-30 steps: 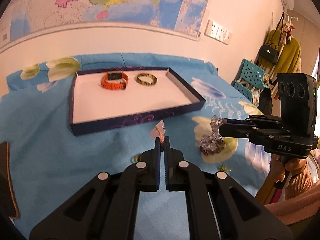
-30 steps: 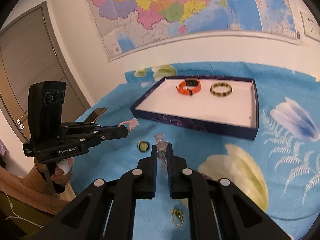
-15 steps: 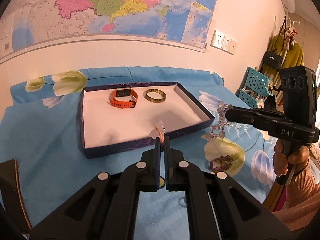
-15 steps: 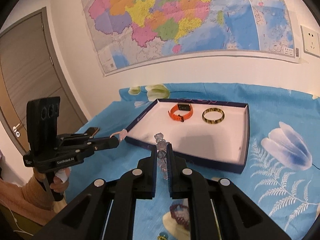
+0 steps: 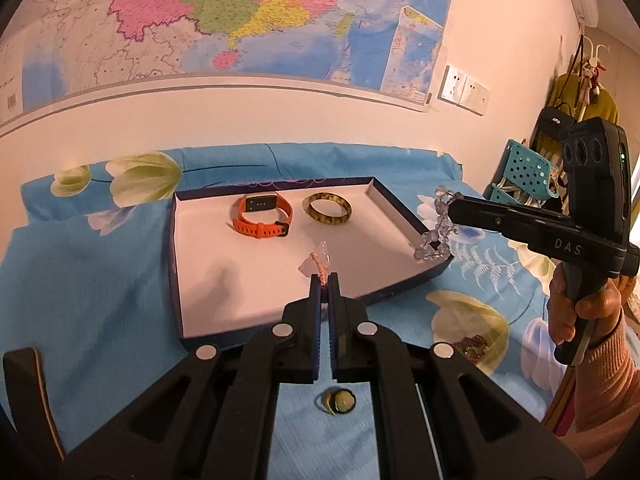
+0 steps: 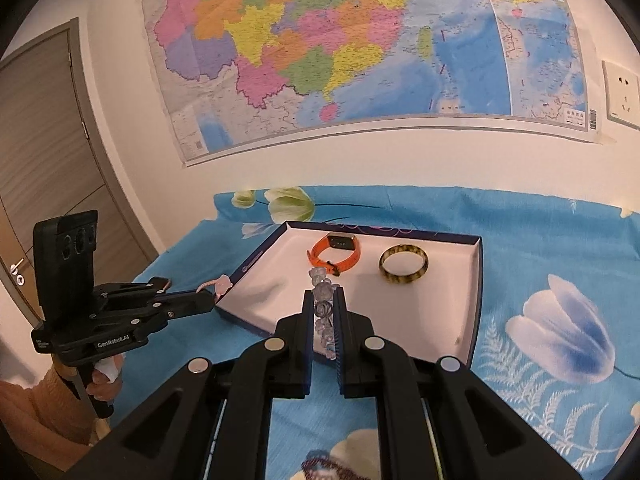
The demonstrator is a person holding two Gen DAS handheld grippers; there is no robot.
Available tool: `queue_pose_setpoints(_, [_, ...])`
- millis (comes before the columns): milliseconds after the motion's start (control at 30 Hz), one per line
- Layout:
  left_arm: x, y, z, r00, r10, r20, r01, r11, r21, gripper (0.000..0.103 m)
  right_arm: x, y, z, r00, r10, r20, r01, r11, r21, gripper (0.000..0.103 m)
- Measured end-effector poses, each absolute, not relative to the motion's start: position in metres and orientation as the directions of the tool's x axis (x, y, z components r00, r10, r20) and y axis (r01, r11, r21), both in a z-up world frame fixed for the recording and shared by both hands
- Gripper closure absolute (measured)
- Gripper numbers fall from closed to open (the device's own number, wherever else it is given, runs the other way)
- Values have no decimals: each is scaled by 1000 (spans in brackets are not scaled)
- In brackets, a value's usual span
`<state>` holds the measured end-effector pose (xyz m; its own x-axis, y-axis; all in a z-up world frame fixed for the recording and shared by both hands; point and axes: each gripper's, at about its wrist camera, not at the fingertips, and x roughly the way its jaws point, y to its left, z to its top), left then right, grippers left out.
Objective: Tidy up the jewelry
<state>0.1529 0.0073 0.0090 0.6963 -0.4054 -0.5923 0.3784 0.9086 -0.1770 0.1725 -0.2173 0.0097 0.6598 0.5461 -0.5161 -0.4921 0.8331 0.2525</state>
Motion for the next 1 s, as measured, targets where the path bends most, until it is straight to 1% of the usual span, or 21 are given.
queue_pose_setpoints(433, [190, 5, 1, 684, -386, -618, 360, 917, -174, 99, 215, -214, 6, 662, 524, -536, -467, 847, 252, 95])
queue_pose_setpoints(1000, [229, 3, -14, 664, -358, -657, 335, 927, -168, 99, 250, -206, -10, 657, 494, -569, -435, 865, 249, 95])
